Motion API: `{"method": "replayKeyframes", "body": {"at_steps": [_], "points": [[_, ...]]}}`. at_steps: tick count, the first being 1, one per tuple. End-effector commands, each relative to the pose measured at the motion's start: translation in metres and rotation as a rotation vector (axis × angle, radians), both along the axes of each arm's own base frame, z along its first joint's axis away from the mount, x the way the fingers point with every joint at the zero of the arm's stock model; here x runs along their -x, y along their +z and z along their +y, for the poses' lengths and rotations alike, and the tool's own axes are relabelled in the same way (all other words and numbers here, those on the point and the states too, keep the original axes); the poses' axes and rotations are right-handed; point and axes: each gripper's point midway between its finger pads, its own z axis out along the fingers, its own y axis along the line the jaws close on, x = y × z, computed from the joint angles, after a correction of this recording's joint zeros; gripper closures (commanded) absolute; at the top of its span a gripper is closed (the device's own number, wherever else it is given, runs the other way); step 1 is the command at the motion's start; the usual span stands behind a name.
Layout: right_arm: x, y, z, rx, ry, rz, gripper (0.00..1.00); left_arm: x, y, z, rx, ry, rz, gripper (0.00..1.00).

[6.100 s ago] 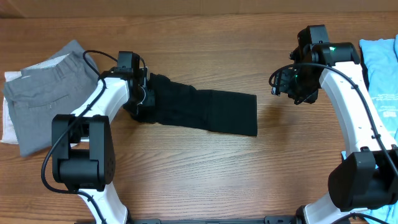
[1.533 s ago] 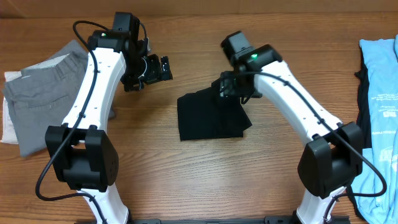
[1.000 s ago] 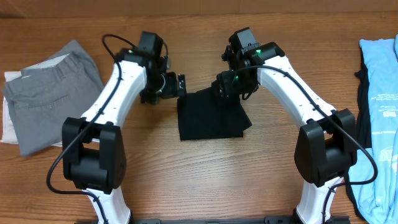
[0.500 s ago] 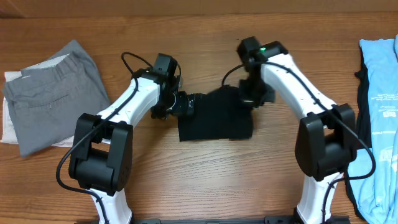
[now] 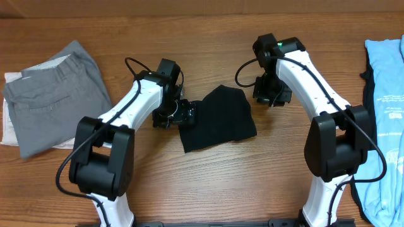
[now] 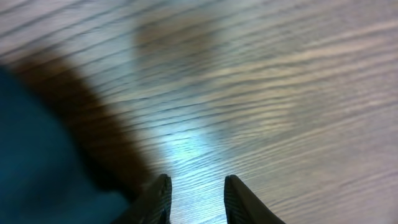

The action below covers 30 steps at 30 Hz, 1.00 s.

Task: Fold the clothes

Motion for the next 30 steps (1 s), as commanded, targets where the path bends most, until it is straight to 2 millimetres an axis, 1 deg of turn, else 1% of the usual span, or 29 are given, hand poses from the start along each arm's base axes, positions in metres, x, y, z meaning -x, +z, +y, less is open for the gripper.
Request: {"method": "replayKeyframes", "body": {"at_steps": [1, 2, 4, 5, 6, 8, 9, 10, 13, 14, 15, 16, 17, 19, 20, 23, 25, 27, 29, 30], "points": [[-0.002, 0.047, 0.033, -0.226, 0.146, -0.089, 0.69, -0.038, 0.075, 0.0, 0.011, 0.025, -0.241, 0.04], [0.001, 0.054, 0.041, -0.276, 0.148, -0.094, 0.68, -0.05, 0.098, -0.001, 0.021, 0.031, -0.325, 0.0], [0.006, 0.059, 0.055, -0.357, 0.151, -0.082, 0.69, -0.07, 0.125, -0.005, 0.053, 0.038, -0.453, 0.0], [0.009, 0.06, 0.06, -0.386, 0.148, -0.069, 0.69, -0.079, 0.132, -0.007, 0.065, 0.041, -0.502, 0.0], [0.012, 0.058, 0.063, -0.4, 0.133, -0.053, 0.69, -0.089, 0.137, -0.01, 0.076, 0.044, -0.547, 0.05], [0.018, 0.052, 0.063, -0.393, 0.087, -0.025, 0.69, -0.1, 0.135, -0.013, 0.088, 0.045, -0.576, 0.17], [0.024, 0.047, 0.062, -0.386, 0.052, 0.001, 0.69, -0.104, 0.127, -0.017, 0.097, 0.042, -0.57, 0.24], [0.028, 0.042, 0.063, -0.382, 0.034, 0.018, 0.69, -0.105, 0.118, -0.021, 0.109, 0.035, -0.552, 0.28], [0.041, 0.032, 0.075, -0.41, 0.05, 0.062, 0.69, -0.103, 0.089, -0.031, 0.145, 0.015, -0.469, 0.41], [0.046, 0.028, 0.08, -0.415, 0.062, 0.078, 0.69, -0.099, 0.074, -0.035, 0.163, 0.006, -0.421, 0.44], [0.056, 0.019, 0.085, -0.408, 0.079, 0.104, 0.69, -0.092, 0.055, -0.041, 0.186, -0.015, -0.357, 0.55], [0.06, 0.015, 0.087, -0.406, 0.087, 0.114, 0.69, -0.089, 0.048, -0.042, 0.192, -0.023, -0.333, 0.6], [0.068, 0.007, 0.091, -0.4, 0.103, 0.133, 0.69, -0.082, 0.036, -0.043, 0.197, -0.026, -0.281, 0.63], [0.079, -0.008, 0.098, -0.392, 0.121, 0.155, 0.69, -0.071, 0.021, -0.042, 0.188, -0.048, -0.218, 0.63], [0.083, -0.013, 0.099, -0.39, 0.125, 0.161, 0.69, -0.068, 0.018, -0.041, 0.183, -0.047, -0.201, 0.62], [0.088, -0.033, 0.1, -0.389, 0.116, 0.157, 0.69, -0.057, 0.003, -0.037, 0.162, -0.062, -0.146, 0.6], [0.085, -0.047, 0.1, -0.394, 0.12, 0.128, 0.69, -0.051, -0.009, -0.032, 0.132, -0.075, -0.121, 0.57], [0.08, -0.055, 0.098, -0.388, 0.124, 0.096, 0.69, -0.046, -0.021, -0.022, 0.076, -0.069, -0.094, 0.57], [0.071, -0.064, 0.083, -0.311, 0.128, 0.048, 0.69, -0.038, -0.035, -0.007, -0.015, -0.064, -0.048, 0.62], [0.067, -0.065, 0.078, -0.28, 0.128, 0.031, 0.69, -0.035, -0.037, -0.003, -0.032, -0.063, -0.037, 0.65]]}}
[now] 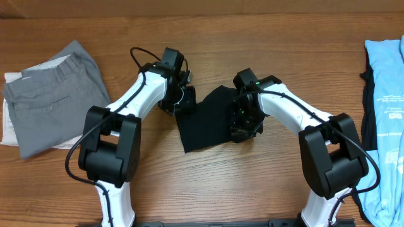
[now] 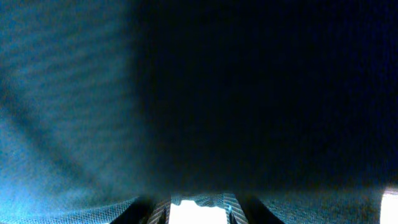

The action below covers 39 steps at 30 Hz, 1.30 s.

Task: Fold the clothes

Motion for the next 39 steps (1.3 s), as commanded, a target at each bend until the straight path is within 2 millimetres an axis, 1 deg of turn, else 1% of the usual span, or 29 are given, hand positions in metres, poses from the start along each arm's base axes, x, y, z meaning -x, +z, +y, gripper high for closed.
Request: {"method": "replayKeyframes", "body": {"at_steps": [1, 2, 3, 5, 6, 7, 8, 10, 12, 13, 14, 16, 17, 18, 19, 20, 21, 22, 23, 24, 25, 27, 28, 29, 33, 34, 35, 37, 39], "points": [[-0.017, -0.005, -0.029, 0.133, -0.02, -0.094, 0.69, 0.021, -0.03, 0.026, -0.141, -0.018, 0.087, 0.67], [-0.025, -0.006, -0.036, 0.167, -0.026, -0.13, 0.68, 0.026, -0.03, 0.028, -0.15, -0.017, 0.108, 0.68], [-0.034, -0.006, -0.042, 0.198, -0.034, -0.165, 0.64, 0.031, -0.03, 0.029, -0.157, -0.015, 0.131, 0.71], [-0.054, -0.005, -0.055, 0.255, -0.052, -0.25, 0.57, 0.047, -0.029, 0.033, -0.176, 0.024, 0.21, 0.83], [-0.066, -0.004, -0.06, 0.273, -0.064, -0.296, 0.54, 0.059, -0.027, 0.037, -0.195, 0.074, 0.272, 0.89], [-0.076, -0.002, -0.061, 0.274, -0.065, -0.337, 0.53, 0.069, -0.025, 0.039, -0.209, 0.11, 0.324, 0.93], [-0.087, 0.0, -0.06, 0.259, -0.046, -0.38, 0.52, 0.077, -0.023, 0.039, -0.21, 0.125, 0.365, 0.92], [-0.097, 0.007, -0.058, 0.248, -0.029, -0.415, 0.51, 0.086, -0.018, 0.037, -0.196, 0.125, 0.404, 0.91], [-0.1, 0.016, -0.057, 0.249, -0.02, -0.416, 0.49, 0.086, -0.01, 0.035, -0.181, 0.124, 0.395, 0.89], [-0.099, 0.025, -0.058, 0.255, -0.012, -0.405, 0.48, 0.081, 0.0, 0.033, -0.157, 0.13, 0.36, 0.87], [-0.098, 0.028, -0.058, 0.257, -0.01, -0.4, 0.48, 0.078, 0.005, 0.032, -0.148, 0.134, 0.34, 0.83], [-0.099, 0.05, -0.06, 0.258, -0.016, -0.407, 0.48, 0.058, 0.032, 0.03, -0.101, 0.144, 0.21, 0.47], [-0.099, 0.057, -0.061, 0.255, -0.021, -0.415, 0.48, 0.052, 0.04, 0.029, -0.086, 0.147, 0.17, 0.31], [-0.1, 0.063, -0.062, 0.252, -0.027, -0.425, 0.48, 0.045, 0.048, 0.029, -0.074, 0.15, 0.123, 0.17], [-0.102, 0.078, -0.065, 0.244, -0.042, -0.449, 0.47, 0.032, 0.064, 0.031, -0.062, 0.153, 0.032, 0.02], [-0.103, 0.084, -0.066, 0.242, -0.047, -0.46, 0.47, 0.024, 0.07, 0.033, -0.061, 0.155, -0.013, 0.0], [-0.103, 0.091, -0.068, 0.239, -0.053, -0.472, 0.46, 0.012, 0.082, 0.032, -0.047, 0.144, -0.091, 0.0], [-0.102, 0.096, -0.069, 0.235, -0.059, -0.48, 0.45, 0.004, 0.087, 0.031, -0.033, 0.13, -0.137, 0.0], [-0.101, 0.102, -0.071, 0.233, -0.064, -0.488, 0.45, -0.008, 0.095, 0.028, -0.01, 0.112, -0.201, 0.0], [-0.099, 0.104, -0.072, 0.234, -0.065, -0.487, 0.44, -0.016, 0.098, 0.024, 0.012, 0.097, -0.238, 0.0], [-0.096, 0.103, -0.073, 0.238, -0.062, -0.474, 0.44, -0.023, 0.094, 0.021, 0.019, 0.081, -0.259, 0.0], [-0.092, 0.102, -0.074, 0.241, -0.064, -0.456, 0.44, -0.027, 0.083, 0.019, 0.017, 0.068, -0.252, 0.0], [-0.089, 0.101, -0.075, 0.244, -0.064, -0.446, 0.44, -0.029, 0.069, 0.016, 0.021, 0.056, -0.228, 0.0], [-0.088, 0.101, -0.075, 0.246, -0.063, -0.442, 0.44, -0.028, 0.059, 0.01, 0.045, 0.019, -0.209, 0.0], [-0.084, 0.1, -0.077, 0.252, -0.06, -0.425, 0.45, -0.024, 0.029, -0.008, 0.134, -0.028, -0.132, 0.0], [-0.084, 0.1, -0.077, 0.252, -0.059, -0.423, 0.45, -0.023, 0.025, -0.01, 0.145, -0.032, -0.122, 0.0], [-0.083, 0.1, -0.077, 0.253, -0.059, -0.42, 0.45, -0.023, 0.018, -0.016, 0.173, -0.044, -0.109, 0.0], [-0.082, 0.099, -0.077, 0.254, -0.058, -0.418, 0.45, -0.021, 0.011, -0.029, 0.236, -0.096, -0.103, 0.0], [-0.082, 0.099, -0.077, 0.254, -0.058, -0.418, 0.45, -0.016, -0.001, -0.035, 0.241, -0.11, -0.075, 0.0]]}}
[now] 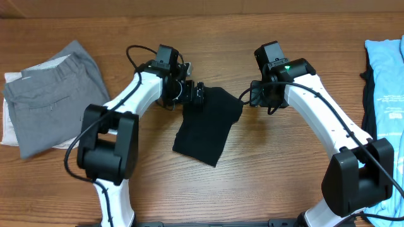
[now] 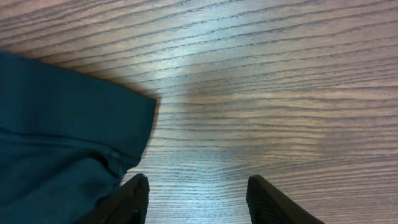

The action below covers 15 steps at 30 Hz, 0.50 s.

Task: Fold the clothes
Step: 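Carry the black bundle left with the left gripper onto the grey trousers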

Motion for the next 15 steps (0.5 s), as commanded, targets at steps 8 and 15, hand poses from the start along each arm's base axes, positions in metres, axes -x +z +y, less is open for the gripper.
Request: {"method": "replayKeyframes", "body": {"at_steps": [8, 15], "points": [[-0.004, 0.011, -0.001, -0.001, -0.004, -0.029, 0.46, 0.035, -0.039, -0.037, 0.104, -0.159, 0.123, 0.96], [-0.004, 0.011, -0.003, 0.004, -0.009, -0.027, 0.49, 0.004, 0.019, 0.012, 0.048, -0.042, 0.013, 0.96]]}}
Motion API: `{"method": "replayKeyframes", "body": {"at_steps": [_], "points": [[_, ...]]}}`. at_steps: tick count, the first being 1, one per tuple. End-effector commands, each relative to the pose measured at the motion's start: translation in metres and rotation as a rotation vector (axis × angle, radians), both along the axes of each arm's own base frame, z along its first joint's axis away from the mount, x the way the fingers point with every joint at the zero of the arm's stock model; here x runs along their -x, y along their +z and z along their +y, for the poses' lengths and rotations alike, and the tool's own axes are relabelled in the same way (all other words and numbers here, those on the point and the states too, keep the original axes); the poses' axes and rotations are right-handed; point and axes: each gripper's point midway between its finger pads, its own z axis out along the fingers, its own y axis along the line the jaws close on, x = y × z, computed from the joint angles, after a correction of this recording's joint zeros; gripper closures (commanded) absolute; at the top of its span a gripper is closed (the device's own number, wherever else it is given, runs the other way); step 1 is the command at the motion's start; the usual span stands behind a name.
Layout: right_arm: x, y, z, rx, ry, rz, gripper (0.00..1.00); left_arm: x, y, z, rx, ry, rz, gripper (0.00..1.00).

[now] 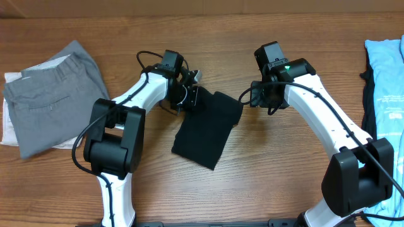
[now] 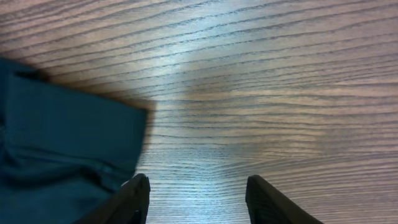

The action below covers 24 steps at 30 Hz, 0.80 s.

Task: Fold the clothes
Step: 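Carry the black bundle left with the left gripper onto the grey trousers, then release the black bundle on the trousers and raise the left gripper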

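A black garment (image 1: 207,129) lies folded into a narrow slanted strip in the middle of the table. In the right wrist view it shows as dark teal cloth (image 2: 62,149) at the left. My right gripper (image 1: 250,98) stands open just off the strip's upper right corner. Only bare wood lies between its fingers (image 2: 196,182), and the left fingertip (image 2: 138,190) is at the cloth's edge. My left gripper (image 1: 191,97) is at the strip's upper left corner. Its jaws cannot be made out from above.
Grey trousers (image 1: 53,94) lie on a white garment (image 1: 9,123) at the far left. A light blue shirt (image 1: 385,88) lies over a dark piece at the right edge. Bare wood lies in front of the strip and behind both arms.
The left arm has swung slightly, its gripper still at the cloth's upper left corner. In the right wrist view the cloth's edge has drawn a little to the left. The right gripper has stayed open in place.
First the black cloth lay as a wide square, with the right gripper over wood beside it, jaws close together. Then the right gripper was down on the cloth's right part. Later the cloth was a narrower slanted strip and the right gripper stood open off its upper right corner, as now.
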Motion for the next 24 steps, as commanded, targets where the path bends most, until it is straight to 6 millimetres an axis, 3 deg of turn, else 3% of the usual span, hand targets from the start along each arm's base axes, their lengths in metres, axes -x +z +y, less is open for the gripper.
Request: {"method": "replayKeyframes", "body": {"at_steps": [1, 4, 6, 9, 11, 12, 15, 20, 24], "points": [[-0.006, 0.011, -0.005, 0.002, -0.015, -0.03, 0.51, -0.025, 0.049, 0.053, -0.105, 0.101, -0.13, 0.96], [-0.005, 0.01, -0.015, 0.005, -0.04, -0.017, 0.52, -0.04, 0.098, 0.101, -0.167, 0.25, -0.232, 0.96], [-0.005, 0.01, -0.03, 0.009, -0.076, -0.004, 0.51, -0.045, 0.151, 0.153, -0.191, 0.398, -0.34, 0.96], [-0.005, 0.009, -0.045, 0.011, -0.117, 0.005, 0.51, -0.041, 0.199, 0.21, -0.206, 0.549, -0.445, 0.96], [-0.006, 0.009, -0.05, 0.011, -0.131, 0.007, 0.52, -0.036, 0.217, 0.241, -0.217, 0.624, -0.487, 0.96], [-0.006, 0.009, -0.053, 0.012, -0.139, 0.009, 0.51, -0.031, 0.232, 0.271, -0.234, 0.695, -0.524, 0.96], [-0.005, 0.009, -0.055, 0.013, -0.144, 0.013, 0.51, -0.02, 0.243, 0.315, -0.263, 0.8, -0.549, 0.96], [-0.005, 0.009, -0.055, 0.013, -0.144, 0.014, 0.51, -0.004, 0.237, 0.381, -0.325, 0.928, -0.541, 0.96], [-0.004, 0.009, -0.055, 0.014, -0.144, 0.018, 0.51, -0.001, 0.232, 0.408, -0.358, 0.961, -0.551, 0.96]]}}
